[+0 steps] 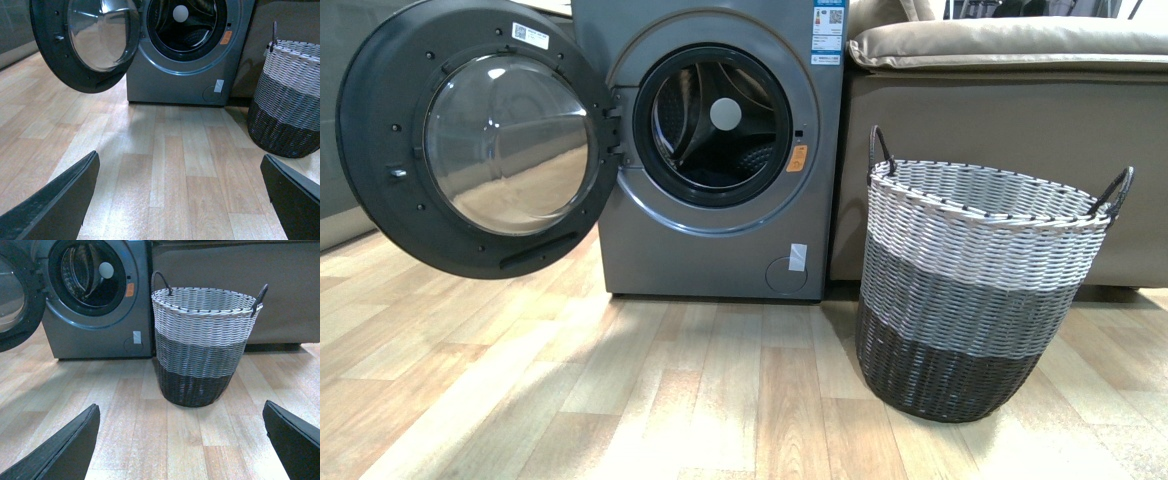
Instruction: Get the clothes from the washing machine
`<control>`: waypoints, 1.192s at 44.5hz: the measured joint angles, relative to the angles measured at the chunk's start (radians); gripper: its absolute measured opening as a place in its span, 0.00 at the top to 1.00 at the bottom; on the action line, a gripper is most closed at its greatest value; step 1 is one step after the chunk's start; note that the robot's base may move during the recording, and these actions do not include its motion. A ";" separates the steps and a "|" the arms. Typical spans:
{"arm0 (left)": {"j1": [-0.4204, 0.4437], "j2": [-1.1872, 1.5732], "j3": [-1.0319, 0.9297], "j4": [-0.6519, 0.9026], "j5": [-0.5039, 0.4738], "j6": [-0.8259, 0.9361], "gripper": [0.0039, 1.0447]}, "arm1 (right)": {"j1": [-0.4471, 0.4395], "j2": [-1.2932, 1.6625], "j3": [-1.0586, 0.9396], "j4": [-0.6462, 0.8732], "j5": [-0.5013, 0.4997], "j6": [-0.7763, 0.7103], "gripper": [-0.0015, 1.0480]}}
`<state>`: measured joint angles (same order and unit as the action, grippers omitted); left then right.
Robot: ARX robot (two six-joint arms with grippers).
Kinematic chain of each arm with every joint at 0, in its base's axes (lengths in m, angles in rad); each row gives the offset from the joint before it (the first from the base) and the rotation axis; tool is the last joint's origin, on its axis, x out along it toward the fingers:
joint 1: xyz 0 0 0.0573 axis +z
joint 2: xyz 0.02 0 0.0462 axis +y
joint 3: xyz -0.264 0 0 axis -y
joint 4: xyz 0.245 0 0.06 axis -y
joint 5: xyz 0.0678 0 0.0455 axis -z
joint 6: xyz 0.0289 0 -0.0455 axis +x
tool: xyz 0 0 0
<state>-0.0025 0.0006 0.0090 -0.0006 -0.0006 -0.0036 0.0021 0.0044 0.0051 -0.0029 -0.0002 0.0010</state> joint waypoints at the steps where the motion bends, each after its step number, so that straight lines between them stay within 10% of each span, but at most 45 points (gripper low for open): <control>1: 0.000 0.000 0.000 0.000 0.000 0.000 0.06 | 0.000 0.000 0.000 0.000 0.000 0.000 0.07; 53: 0.000 0.001 0.000 0.000 0.000 0.000 0.06 | 0.000 0.000 0.000 0.000 0.002 0.000 0.07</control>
<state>-0.0025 0.0017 0.0090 -0.0006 -0.0010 -0.0036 0.0021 0.0044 0.0051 -0.0029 0.0013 0.0010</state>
